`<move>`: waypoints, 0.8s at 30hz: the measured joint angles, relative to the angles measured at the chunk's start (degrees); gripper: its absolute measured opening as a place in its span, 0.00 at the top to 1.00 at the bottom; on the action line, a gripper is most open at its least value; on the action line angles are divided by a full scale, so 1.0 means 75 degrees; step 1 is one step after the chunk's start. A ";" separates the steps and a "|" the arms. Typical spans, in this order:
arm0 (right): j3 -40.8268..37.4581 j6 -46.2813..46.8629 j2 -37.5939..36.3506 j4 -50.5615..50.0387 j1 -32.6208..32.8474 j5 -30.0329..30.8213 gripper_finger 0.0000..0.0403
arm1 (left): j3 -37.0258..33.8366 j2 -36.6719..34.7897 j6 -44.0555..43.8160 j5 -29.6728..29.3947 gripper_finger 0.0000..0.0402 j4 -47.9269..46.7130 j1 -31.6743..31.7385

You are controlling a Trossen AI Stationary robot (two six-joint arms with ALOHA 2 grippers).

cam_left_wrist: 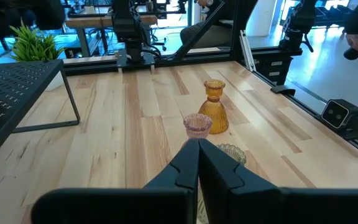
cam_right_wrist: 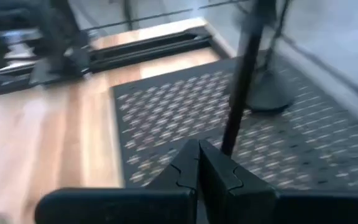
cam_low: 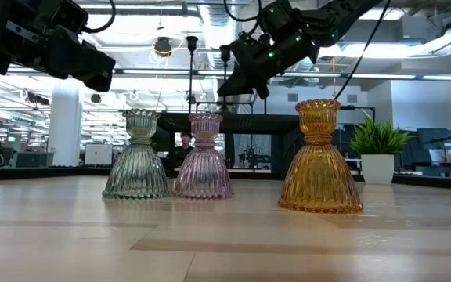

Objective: Pick & Place candle stick holders
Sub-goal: Put the black candle holder on the shelf

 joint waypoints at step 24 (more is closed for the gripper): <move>0.0650 -0.0192 -0.0993 -0.2050 0.0316 0.0564 1.00 | 0.0000 0.0000 0.0001 0.0001 0.98 0.0001 0.0003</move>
